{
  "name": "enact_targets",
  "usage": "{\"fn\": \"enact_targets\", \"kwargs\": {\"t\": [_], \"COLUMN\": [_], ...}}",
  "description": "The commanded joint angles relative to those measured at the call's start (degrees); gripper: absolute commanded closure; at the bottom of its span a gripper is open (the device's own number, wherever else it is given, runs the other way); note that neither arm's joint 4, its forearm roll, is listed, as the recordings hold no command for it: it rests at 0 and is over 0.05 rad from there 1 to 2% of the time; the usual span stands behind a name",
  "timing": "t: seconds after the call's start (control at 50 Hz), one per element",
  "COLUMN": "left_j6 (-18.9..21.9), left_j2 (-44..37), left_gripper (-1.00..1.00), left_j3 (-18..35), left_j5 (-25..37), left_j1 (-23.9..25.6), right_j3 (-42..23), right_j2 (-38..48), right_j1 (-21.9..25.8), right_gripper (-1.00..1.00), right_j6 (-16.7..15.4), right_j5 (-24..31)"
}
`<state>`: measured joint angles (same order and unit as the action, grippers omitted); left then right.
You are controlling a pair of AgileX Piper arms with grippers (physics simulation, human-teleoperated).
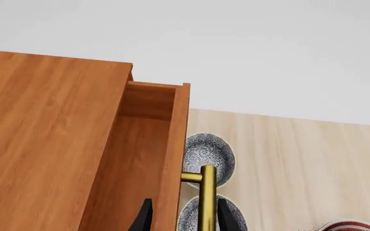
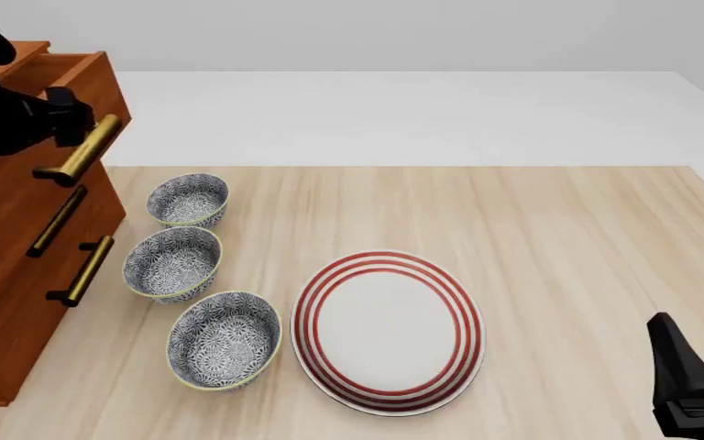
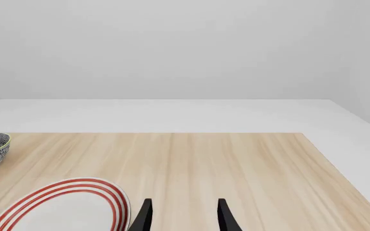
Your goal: Open the top drawer of the cabinet.
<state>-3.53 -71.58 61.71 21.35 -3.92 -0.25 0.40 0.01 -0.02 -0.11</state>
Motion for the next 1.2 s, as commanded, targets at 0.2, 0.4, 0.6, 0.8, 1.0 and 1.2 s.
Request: {"fn": "enact_targets", "kwargs": {"t": [0.2, 0.4, 0.6, 0.8, 1.0, 1.2], "left_j6": [0.01, -0.50, -1.03, -1.74, -2.09, -2.57], "left_j2": [-5.81, -5.03, -4.66, -4.62, -5.54, -6.78], "left_gripper": [-1.00, -1.00, -1.00, -1.00, -1.00, -1.00], "left_j3": [-1.44, -2.03, -2.49, -2.73, -1.99, -1.49], "left_j5": [0.88, 1.19, 1.32, 1.43, 1.30, 0.82], "left_j1": [1.60, 3.23, 4.41, 6.65, 8.75, 11.46], "right_j3": [0.00, 0.00, 0.00, 0.00, 0.00, 0.00], "right_j2": [0.00, 0.00, -0.01, -0.01, 0.00, -0.01], "right_j1": [0.01, 0.01, 0.01, 0.01, 0.01, -0.01], "right_gripper": [-1.00, -1.00, -1.00, -1.00, -1.00, -1.00], "right_j6": [0.00, 0.00, -0.02, 0.01, 0.00, -0.02], "right_j5": [0.00, 0.00, 0.00, 0.00, 0.00, 0.00]}}
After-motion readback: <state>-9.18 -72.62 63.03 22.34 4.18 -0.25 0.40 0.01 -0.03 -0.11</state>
